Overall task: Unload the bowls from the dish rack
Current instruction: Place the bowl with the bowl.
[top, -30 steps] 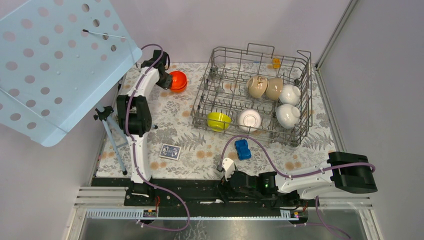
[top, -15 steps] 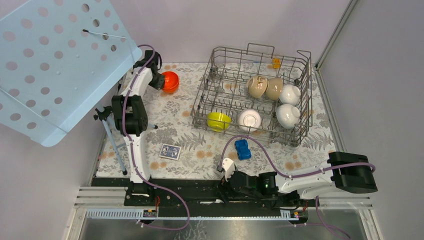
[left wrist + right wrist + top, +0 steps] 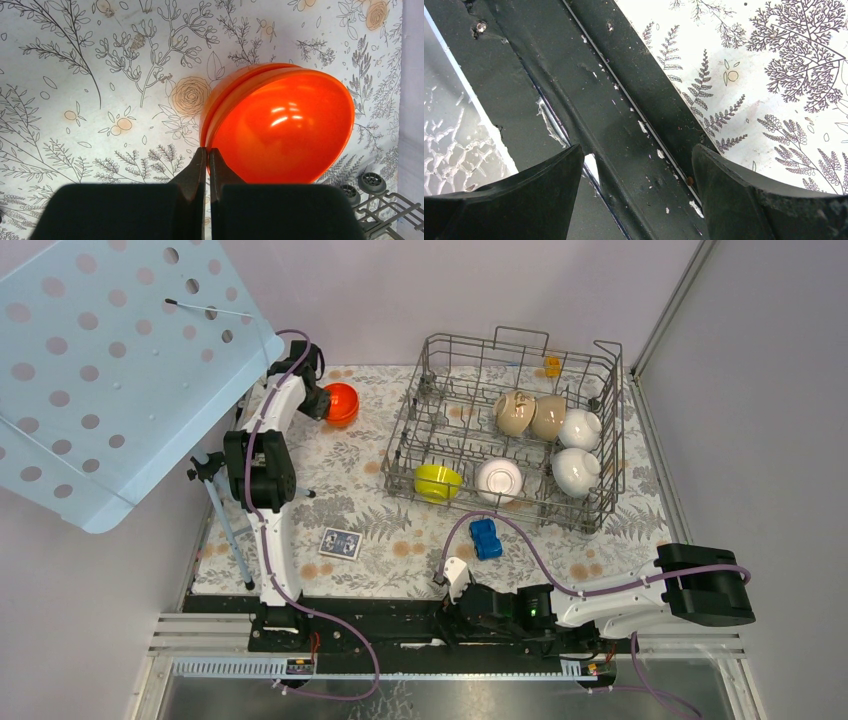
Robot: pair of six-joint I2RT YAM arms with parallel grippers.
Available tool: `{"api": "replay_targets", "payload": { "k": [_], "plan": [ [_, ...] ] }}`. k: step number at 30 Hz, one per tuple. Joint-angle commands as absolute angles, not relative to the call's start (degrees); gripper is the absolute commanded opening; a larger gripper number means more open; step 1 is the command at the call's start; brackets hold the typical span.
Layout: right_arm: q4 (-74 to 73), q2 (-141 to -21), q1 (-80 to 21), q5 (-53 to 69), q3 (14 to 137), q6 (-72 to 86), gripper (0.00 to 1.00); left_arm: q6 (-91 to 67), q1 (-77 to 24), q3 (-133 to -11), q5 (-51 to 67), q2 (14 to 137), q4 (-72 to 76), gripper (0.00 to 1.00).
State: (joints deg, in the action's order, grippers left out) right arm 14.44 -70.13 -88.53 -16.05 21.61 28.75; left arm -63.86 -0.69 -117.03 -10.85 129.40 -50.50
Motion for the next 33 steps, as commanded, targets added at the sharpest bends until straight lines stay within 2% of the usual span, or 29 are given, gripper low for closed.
{"api": "replay_targets", "payload": {
  "k": [1,10,14,26,33],
  "plan": [
    [14.99,-69.59,-89.21,-18.61,22.78,28.89,0.86,-63.46,-0.44,-119.59,-11.86,126.09,-51.52,0.00],
    [15.03,-69.87,-89.43,-18.63,22.89,28.91,0.87,-63.33,-0.44,-120.81,-11.28,126.98,-52.87,0.00],
    [14.92,-69.89,-89.40,-18.66,22.91,28.81,0.87,-63.22,-0.44,-120.94,-10.58,127.10,-52.83,0.15],
    [14.45,-70.06,-89.55,-18.83,23.42,28.32,0.87,-62.65,-0.54,-116.77,-7.28,123.40,-49.41,0.34],
    [14.41,-69.62,-89.64,-19.00,23.42,28.40,0.87,-62.16,-0.75,-112.15,-4.81,117.86,-46.16,0.55]
  ]
}}
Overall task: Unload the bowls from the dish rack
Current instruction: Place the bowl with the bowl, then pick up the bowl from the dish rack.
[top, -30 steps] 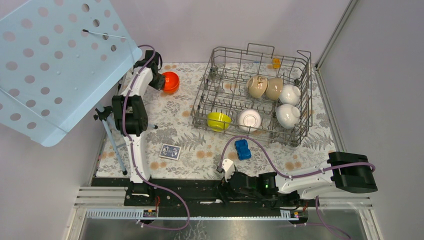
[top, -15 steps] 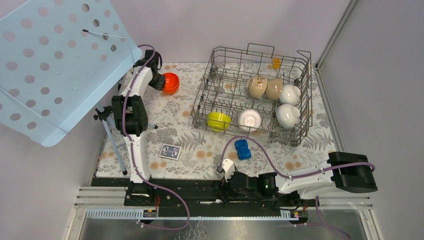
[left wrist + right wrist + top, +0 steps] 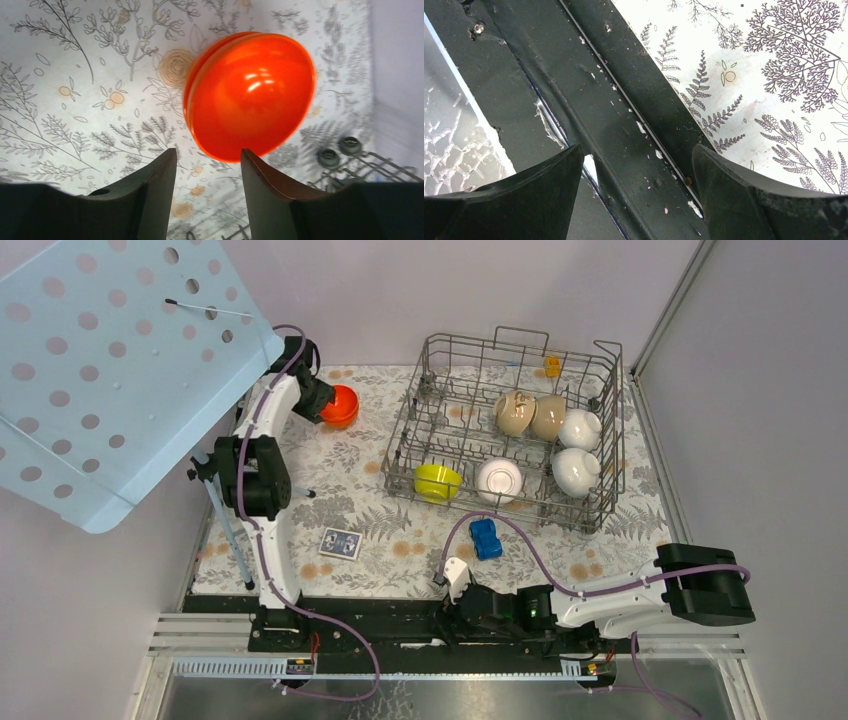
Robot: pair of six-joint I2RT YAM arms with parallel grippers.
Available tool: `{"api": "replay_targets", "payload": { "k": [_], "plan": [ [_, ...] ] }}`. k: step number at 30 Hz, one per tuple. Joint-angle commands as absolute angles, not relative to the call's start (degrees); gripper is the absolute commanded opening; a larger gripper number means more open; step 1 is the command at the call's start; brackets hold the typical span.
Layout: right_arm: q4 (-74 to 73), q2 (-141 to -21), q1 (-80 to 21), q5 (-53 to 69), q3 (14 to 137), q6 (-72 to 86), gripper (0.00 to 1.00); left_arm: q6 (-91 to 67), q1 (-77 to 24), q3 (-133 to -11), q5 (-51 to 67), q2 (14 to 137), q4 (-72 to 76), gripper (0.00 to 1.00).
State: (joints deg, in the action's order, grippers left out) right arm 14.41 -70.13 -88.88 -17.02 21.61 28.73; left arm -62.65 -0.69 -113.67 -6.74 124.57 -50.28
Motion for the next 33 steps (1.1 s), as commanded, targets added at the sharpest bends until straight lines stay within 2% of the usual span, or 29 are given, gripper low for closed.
{"api": "replay_targets", "payload": {
  "k": [1,11,17,24,29,33],
  "plan": [
    [14.29,-69.52,-89.72,-19.08,23.41,28.43,0.87,-62.15,-0.77,-111.15,-4.34,117.07,-45.35,0.57],
    [14.24,-68.76,-91.06,-20.23,23.17,29.06,0.87,-61.29,-1.42,-97.45,6.44,108.71,-31.62,0.65],
    [13.93,-68.25,-92.36,-21.51,23.27,29.46,0.87,-58.30,-4.81,-96.59,11.79,107.55,-29.54,0.67],
    [12.49,-68.38,-93.99,-23.36,24.28,29.75,0.87,-56.06,-9.39,-92.04,12.35,102.27,-26.40,0.79],
    [11.87,-67.83,-95.05,-24.90,24.51,30.05,0.87,-53.95,-12.00,-84.91,12.81,96.71,-22.90,0.92],
    [11.51,-66.93,-95.44,-25.55,24.45,30.18,0.87,-51.85,-13.36,-76.38,13.07,89.79,-17.51,0.99]
  ]
}}
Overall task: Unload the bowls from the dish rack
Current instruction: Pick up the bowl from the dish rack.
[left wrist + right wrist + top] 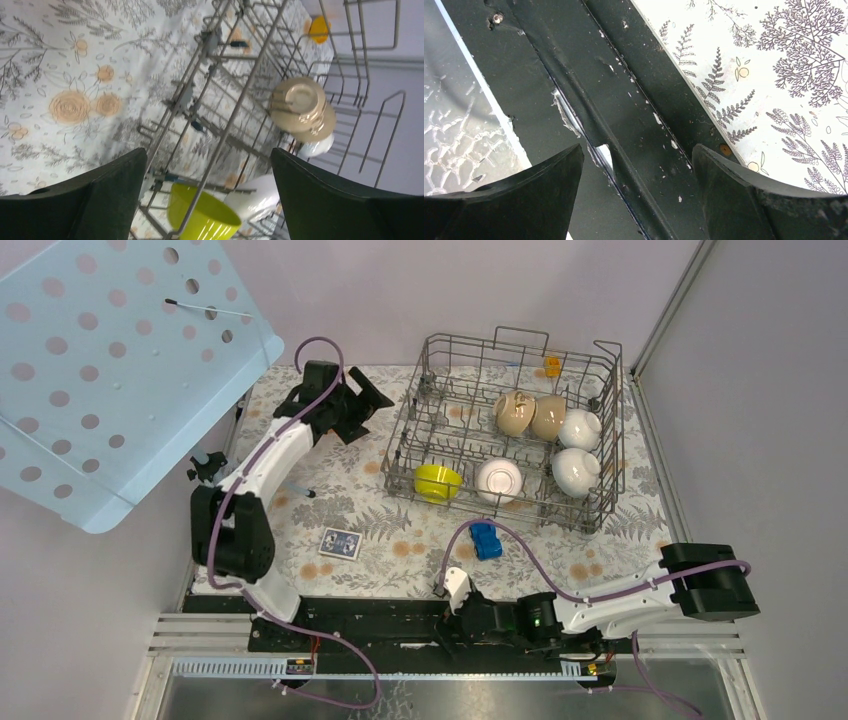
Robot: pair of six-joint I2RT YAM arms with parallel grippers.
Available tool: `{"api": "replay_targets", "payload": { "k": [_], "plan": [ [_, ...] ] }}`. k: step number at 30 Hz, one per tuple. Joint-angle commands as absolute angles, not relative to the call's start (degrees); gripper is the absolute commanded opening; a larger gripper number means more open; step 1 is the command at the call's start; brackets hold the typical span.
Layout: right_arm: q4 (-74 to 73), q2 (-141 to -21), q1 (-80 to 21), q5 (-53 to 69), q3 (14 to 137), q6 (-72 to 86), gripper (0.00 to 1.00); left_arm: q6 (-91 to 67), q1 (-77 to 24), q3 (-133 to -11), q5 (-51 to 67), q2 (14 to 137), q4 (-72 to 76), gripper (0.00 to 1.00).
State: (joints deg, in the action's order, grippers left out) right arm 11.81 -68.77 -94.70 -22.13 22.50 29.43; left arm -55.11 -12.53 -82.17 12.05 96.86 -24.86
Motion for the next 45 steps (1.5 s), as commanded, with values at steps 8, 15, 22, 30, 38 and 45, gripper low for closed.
{"api": "replay_targets", "payload": {
  "k": [8,15,22,30,38,45],
  "plan": [
    [11.62,-64.78,-95.67,-26.16,24.41,30.33,0.87,-45.94,-18.20,-66.44,10.65,77.04,-14.40,0.99],
    [10.94,-60.54,-95.62,-28.72,25.04,29.76,0.87,-42.61,-25.20,-58.62,8.51,69.94,-12.77,0.99],
    [1.81,-52.48,-95.58,-36.73,32.38,24.20,0.87,-39.33,-31.56,-51.80,4.53,62.77,-11.63,0.99],
    [-4.00,-49.10,-94.02,-53.62,48.39,10.43,0.91,-37.33,-33.42,-44.73,6.41,54.84,-3.72,0.99],
    [-12.65,-61.03,-69.30,-43.98,64.56,12.43,0.92,-34.40,-33.75,-43.44,6.28,53.23,-3.83,0.99],
    [-11.67,-68.50,-43.09,-27.58,67.79,25.54,0.92,-33.12,-33.75,-46.14,3.37,53.04,-8.42,0.99]
  ]
}}
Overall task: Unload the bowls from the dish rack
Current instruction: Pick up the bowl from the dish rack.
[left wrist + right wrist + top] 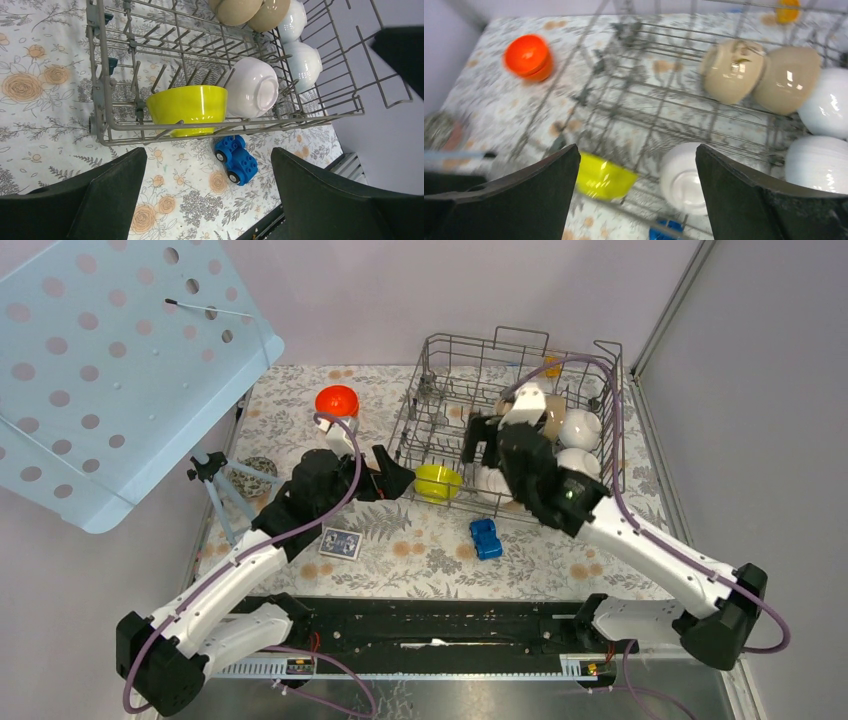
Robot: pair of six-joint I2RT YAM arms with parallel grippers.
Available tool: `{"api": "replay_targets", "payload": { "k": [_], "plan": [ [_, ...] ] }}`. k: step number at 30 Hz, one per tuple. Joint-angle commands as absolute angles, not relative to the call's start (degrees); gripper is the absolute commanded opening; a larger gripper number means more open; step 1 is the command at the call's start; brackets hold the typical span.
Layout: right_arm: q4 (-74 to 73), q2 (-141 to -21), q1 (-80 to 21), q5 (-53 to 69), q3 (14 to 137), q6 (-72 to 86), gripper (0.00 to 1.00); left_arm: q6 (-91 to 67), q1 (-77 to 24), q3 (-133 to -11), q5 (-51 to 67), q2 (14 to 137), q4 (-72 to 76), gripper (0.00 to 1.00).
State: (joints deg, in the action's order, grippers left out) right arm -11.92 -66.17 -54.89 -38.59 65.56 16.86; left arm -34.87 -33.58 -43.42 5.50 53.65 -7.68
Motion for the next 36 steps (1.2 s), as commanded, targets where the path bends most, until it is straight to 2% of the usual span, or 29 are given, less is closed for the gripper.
{"api": "replay_targets", "payload": {
  "k": [1,4,10,13,17,21,27,32,36],
  "plan": [
    [-11.20,-69.12,-40.14,-23.63,67.43,27.63,0.92,-33.29,-33.71,-46.58,3.09,53.16,-9.02,0.99],
    [-11.13,-71.43,-35.15,-13.99,66.28,29.10,0.92,-33.62,-33.75,-46.45,3.12,52.60,-10.23,0.99],
    [-7.69,-69.95,-32.68,-13.56,59.33,24.91,0.93,-34.25,-33.75,-44.06,2.80,50.61,-12.68,0.99],
    [-3.64,-70.24,-32.18,-3.41,57.86,21.34,0.91,-33.21,-33.75,-46.04,2.94,50.82,-14.86,0.99],
    [-1.96,-74.72,-32.23,11.78,61.19,16.87,0.89,-29.48,-33.75,-50.96,5.86,52.90,-17.77,0.99],
    [-1.71,-79.60,-32.09,20.99,64.88,12.76,0.87,-28.53,-33.75,-50.40,8.43,53.24,-17.02,0.99],
    [-3.60,-87.34,-29.84,24.99,70.01,6.83,0.83,-29.34,-33.75,-45.85,8.39,51.74,-14.59,0.98],
    [-0.88,-90.11,-24.03,38.07,70.73,9.24,0.78,-29.00,-33.75,-44.70,8.51,50.21,-14.30,0.98],
    [-1.42,-94.20,-23.33,47.21,73.48,9.92,0.76,-29.43,-33.75,-44.17,9.51,50.26,-13.89,0.98]
  ]
}}
